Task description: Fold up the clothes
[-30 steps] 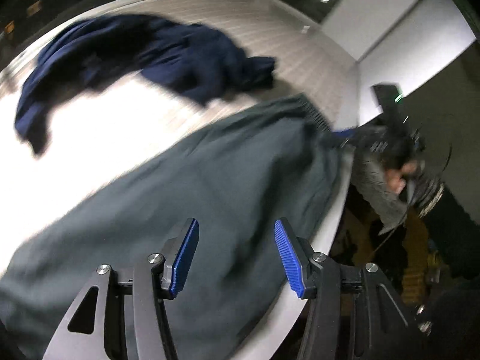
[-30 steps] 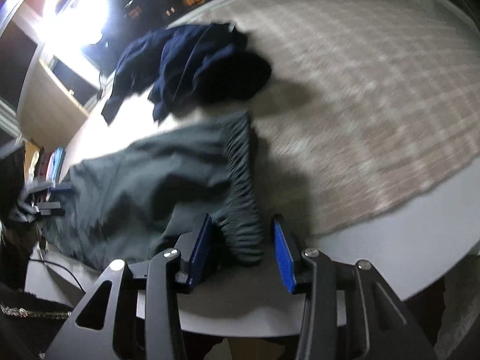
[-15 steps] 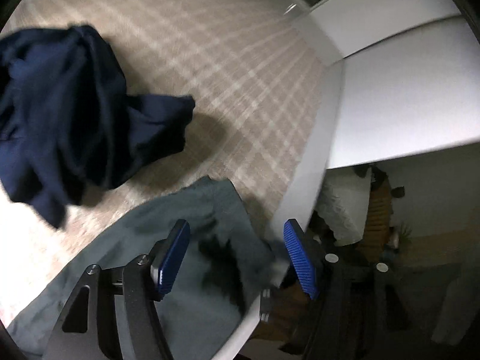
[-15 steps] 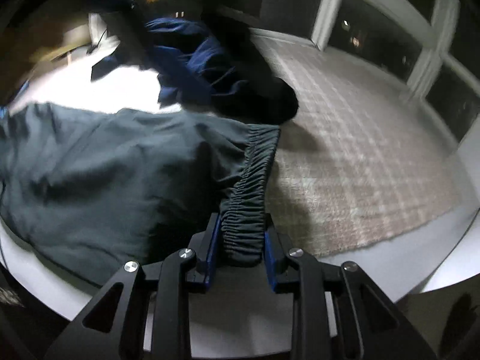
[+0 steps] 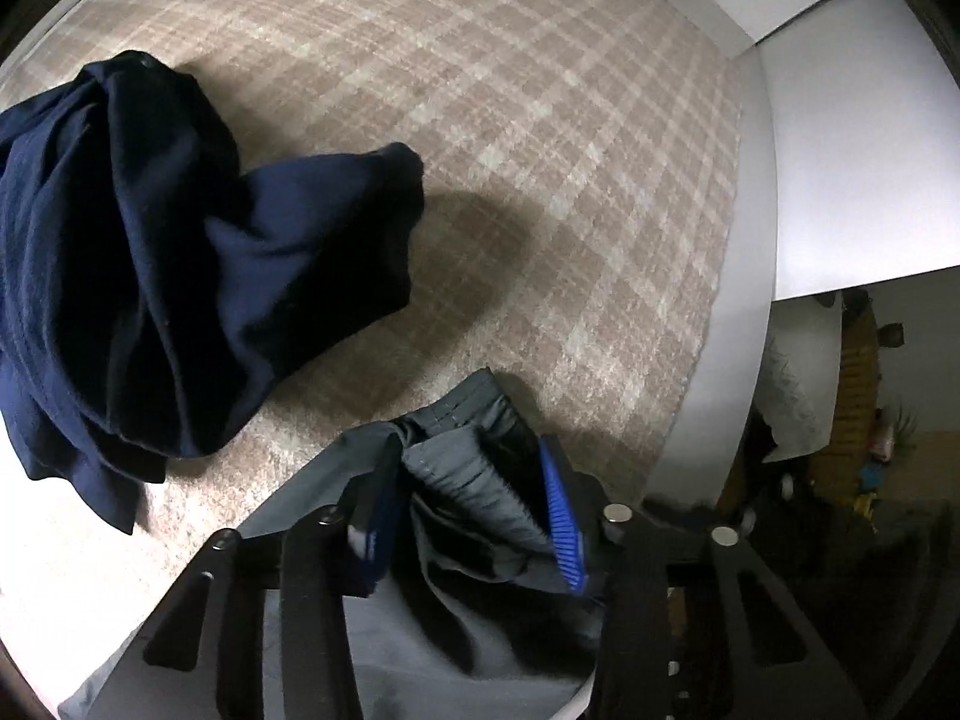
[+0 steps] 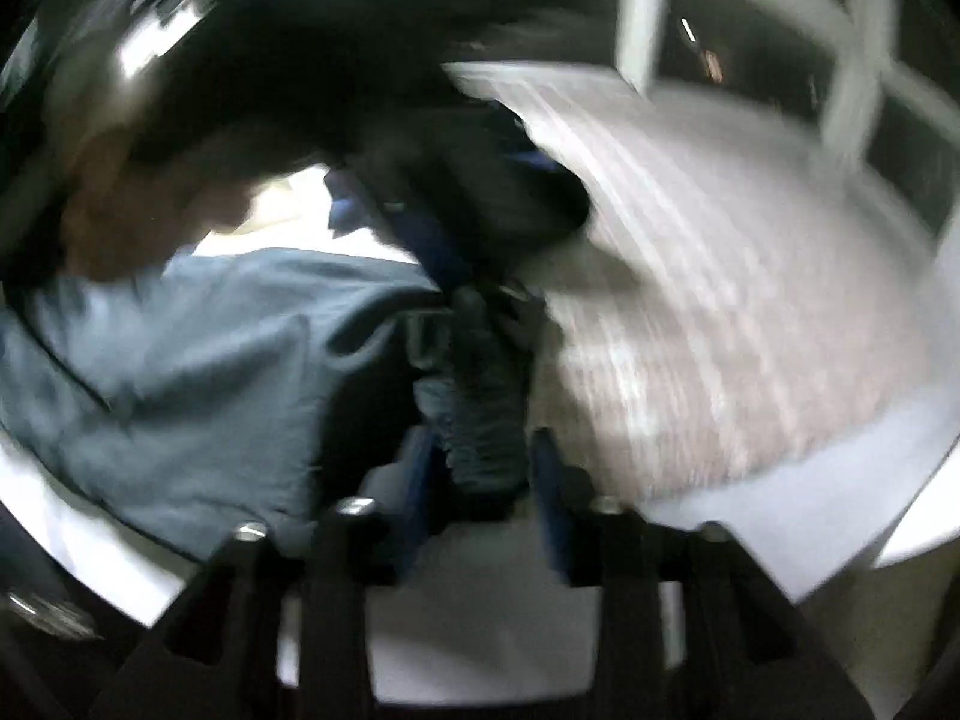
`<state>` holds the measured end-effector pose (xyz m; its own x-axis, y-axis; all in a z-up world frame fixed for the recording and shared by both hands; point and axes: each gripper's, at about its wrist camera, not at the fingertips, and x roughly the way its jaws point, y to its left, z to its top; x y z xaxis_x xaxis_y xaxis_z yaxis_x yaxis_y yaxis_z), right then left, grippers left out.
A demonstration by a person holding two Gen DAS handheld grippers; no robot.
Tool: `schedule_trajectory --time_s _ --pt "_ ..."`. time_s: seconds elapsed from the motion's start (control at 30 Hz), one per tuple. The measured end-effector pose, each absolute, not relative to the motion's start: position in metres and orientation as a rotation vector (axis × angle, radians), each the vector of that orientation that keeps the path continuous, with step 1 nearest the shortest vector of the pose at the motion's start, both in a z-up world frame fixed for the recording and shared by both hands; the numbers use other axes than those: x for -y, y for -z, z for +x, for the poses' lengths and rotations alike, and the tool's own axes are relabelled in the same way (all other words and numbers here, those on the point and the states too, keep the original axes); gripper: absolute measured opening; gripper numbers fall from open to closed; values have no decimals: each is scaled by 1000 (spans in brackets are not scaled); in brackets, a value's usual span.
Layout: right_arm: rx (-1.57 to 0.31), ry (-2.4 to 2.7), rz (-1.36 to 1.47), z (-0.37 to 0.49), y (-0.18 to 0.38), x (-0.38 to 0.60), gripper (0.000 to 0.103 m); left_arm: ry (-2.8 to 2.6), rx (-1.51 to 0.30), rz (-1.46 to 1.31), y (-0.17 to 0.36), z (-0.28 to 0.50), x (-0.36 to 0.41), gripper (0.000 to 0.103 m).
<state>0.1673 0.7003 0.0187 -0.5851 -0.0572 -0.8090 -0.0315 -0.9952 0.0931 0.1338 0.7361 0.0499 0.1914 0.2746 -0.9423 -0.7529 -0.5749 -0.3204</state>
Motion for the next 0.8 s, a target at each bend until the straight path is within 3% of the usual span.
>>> schedule_trajectory --time_s 0.07,0.27,0.37,0.43,0.47,0.5,0.57,0.7,0.77,0.8 --pt "268 2756 1453 167 -16 -717 46 -1519 -438 -1602 -49 134 -731 29" --pt "457 2654 1437 165 -9 -740 50 -1501 -353 -1582 -48 127 -709 27" --pt "543 2573 1417 160 -10 -751 51 -1476 -295 -1592 -53 121 -712 30" --pt "582 2548 1410 159 -9 -755 40 -1438 -303 -1589 -61 119 -719 37" --pt "619 2529 1409 162 -8 -755 23 -1432 -351 -1555 -67 119 -720 42" --pt "652 2522 1405 166 -8 -755 23 -1425 -398 -1520 -73 119 -721 48" --pt "702 2544 1384 178 -9 -751 22 -1409 -491 -1449 -84 119 -723 56" --pt "839 2542 1347 193 -12 -750 23 -1358 -634 -1340 -93 115 -721 57" --pt "843 2559 1391 194 -10 -745 28 -1341 -744 -1273 -90 123 -726 57" --pt "837 2573 1424 194 -9 -743 36 -1328 -798 -1247 -86 128 -731 57"
